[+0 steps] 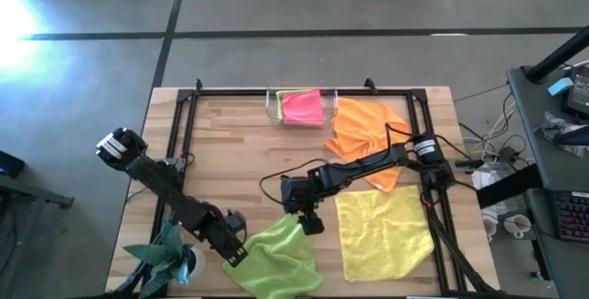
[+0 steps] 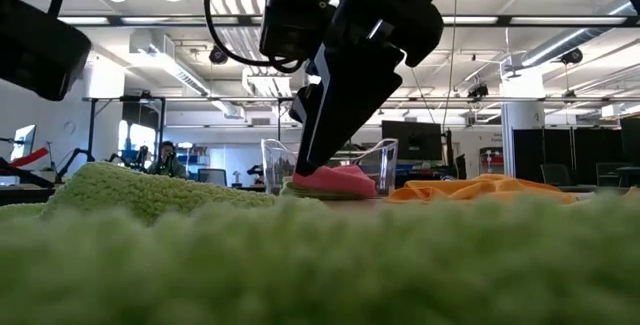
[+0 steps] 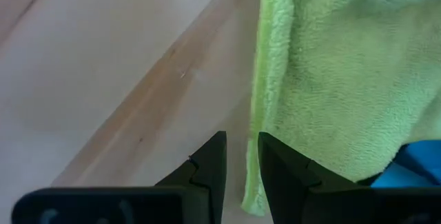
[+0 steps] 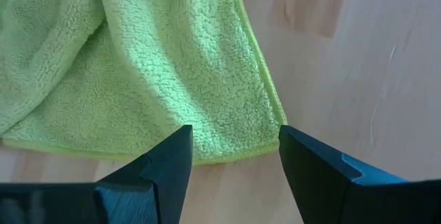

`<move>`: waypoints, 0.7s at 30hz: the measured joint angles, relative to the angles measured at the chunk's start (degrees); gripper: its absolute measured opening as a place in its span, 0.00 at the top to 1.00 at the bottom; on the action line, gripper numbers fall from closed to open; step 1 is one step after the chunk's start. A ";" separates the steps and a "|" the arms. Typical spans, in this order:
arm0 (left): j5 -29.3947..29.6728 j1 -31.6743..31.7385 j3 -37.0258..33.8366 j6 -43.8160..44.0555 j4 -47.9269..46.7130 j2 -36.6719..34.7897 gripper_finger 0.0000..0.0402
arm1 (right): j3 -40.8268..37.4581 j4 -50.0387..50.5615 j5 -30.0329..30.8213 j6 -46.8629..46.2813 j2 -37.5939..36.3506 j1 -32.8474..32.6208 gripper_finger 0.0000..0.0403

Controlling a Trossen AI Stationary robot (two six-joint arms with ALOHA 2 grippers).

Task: Fold microfiber towels
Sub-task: Fold the green microfiber towel

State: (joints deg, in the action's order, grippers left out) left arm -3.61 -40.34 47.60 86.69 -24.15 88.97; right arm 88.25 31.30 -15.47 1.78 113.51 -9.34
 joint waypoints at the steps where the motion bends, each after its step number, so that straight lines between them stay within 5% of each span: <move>1: -0.18 0.00 -0.01 0.03 0.65 0.04 0.83 | 0.16 0.00 -0.01 0.00 -0.04 0.00 0.49; 21: -1.06 -1.26 -2.44 2.01 8.74 0.73 0.83 | -0.13 -0.32 0.46 2.74 -0.12 1.47 0.49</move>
State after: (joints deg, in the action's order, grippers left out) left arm -4.67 -41.60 45.17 88.70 -15.41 89.70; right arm 88.12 30.98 -15.01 4.52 113.38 -7.87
